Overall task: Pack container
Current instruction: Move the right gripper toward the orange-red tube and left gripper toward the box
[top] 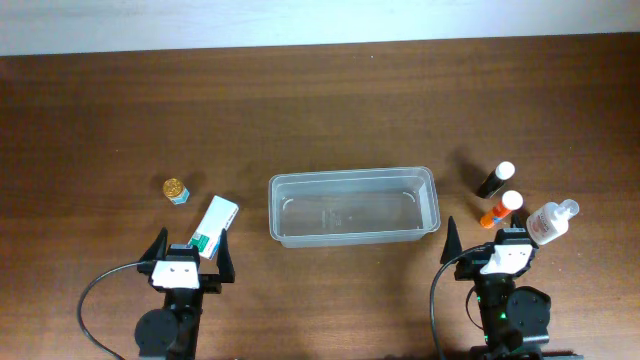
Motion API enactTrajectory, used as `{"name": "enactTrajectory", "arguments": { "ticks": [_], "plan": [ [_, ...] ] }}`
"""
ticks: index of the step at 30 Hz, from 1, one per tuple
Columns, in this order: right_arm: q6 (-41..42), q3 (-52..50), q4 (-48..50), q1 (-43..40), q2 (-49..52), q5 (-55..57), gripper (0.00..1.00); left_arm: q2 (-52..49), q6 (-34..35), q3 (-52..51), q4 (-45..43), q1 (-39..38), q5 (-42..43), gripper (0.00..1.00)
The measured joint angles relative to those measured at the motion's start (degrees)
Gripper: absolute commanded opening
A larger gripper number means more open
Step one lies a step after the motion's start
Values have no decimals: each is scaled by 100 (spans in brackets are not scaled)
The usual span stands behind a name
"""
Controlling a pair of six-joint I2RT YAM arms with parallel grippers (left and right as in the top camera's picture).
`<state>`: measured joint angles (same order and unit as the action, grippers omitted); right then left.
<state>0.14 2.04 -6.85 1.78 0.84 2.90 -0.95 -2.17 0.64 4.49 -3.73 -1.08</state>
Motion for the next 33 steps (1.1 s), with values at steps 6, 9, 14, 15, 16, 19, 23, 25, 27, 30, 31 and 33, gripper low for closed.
{"name": "enactTrajectory", "arguments": {
  "ticks": [6, 9, 14, 15, 16, 19, 23, 25, 27, 30, 31, 33],
  "plan": [
    [422, 4, -44, 0, 0, -39, 99, -2, 195, 35, 133, 0, 11, 99],
    [483, 103, -271, 0, 22, -66, 98, -37, 321, 236, 535, 0, 28, 99],
    [564, 1128, -1329, 0, 629, -79, 98, -772, 435, 1386, 1567, 0, 70, 99],
    [568, 1541, -1624, 0, 951, -83, 98, -964, 446, 1650, 1722, 0, 70, 99],
    [570, 1971, -1974, 0, 1270, -85, 98, -1235, 461, 2026, 2052, 0, 70, 99],
    [573, 3086, -2820, -4, 2184, -85, 98, -2114, 483, 2962, 2649, 0, 70, 99],
    [573, 5202, -4719, -361, 4232, -98, 98, -3617, 485, 4341, 3862, 0, 74, 99],
    [579, 5952, -5322, -595, 5047, -103, 98, -4247, 485, 4874, 4321, 0, 96, 99],
    [579, 6489, -5788, -796, 5654, -103, 99, -4817, 483, 5353, 4710, 0, 177, 99],
    [573, 7031, -6092, -1200, 6610, -125, 99, -5501, 485, 5744, 4846, 0, 315, 99],
    [573, 7051, -6120, -1281, 6769, -166, 99, -5587, 485, 5748, 4850, 0, 330, 99],
    [573, 7060, -6205, -1482, 7274, -282, 99, -5869, 485, 5755, 4892, 0, 374, 99]
  ]
}}
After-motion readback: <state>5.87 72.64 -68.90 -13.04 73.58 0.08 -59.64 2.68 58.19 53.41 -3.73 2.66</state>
